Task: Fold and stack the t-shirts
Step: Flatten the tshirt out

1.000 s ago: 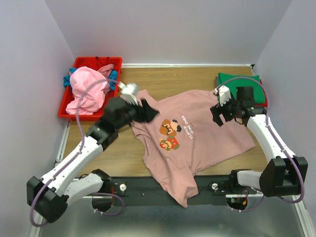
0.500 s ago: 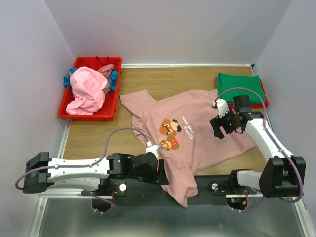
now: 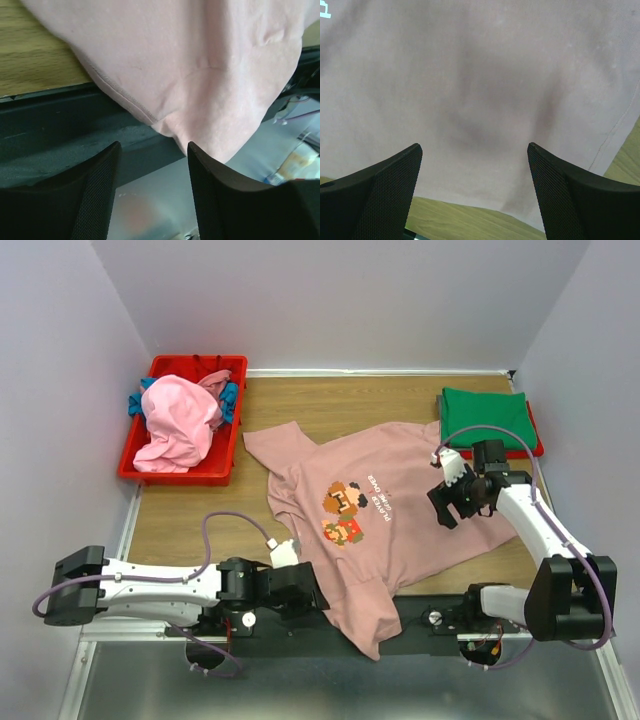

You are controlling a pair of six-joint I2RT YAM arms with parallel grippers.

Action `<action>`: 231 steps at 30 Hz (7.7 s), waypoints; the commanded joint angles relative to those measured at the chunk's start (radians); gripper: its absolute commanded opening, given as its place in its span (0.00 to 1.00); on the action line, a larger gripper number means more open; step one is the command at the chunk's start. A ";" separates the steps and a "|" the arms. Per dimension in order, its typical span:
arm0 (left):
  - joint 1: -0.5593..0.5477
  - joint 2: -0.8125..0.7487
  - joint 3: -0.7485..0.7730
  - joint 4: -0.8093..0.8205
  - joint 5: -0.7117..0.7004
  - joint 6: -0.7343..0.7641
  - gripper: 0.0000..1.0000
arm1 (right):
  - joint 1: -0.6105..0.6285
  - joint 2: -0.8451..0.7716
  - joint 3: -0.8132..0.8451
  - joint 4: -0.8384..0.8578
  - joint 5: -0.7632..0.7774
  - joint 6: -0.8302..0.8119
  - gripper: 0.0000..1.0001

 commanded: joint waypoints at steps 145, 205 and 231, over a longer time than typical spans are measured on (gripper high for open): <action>1.239 1.187 1.317 -0.011 -0.118 1.640 0.45 | -0.237 0.315 0.277 0.040 -0.637 0.049 0.75; 1.300 0.616 0.753 0.124 -0.267 1.550 0.00 | -0.028 0.786 0.823 0.083 -0.256 0.184 0.69; 1.337 0.508 0.665 0.207 -0.195 1.563 0.00 | 0.058 1.235 1.336 0.070 -0.278 0.359 0.59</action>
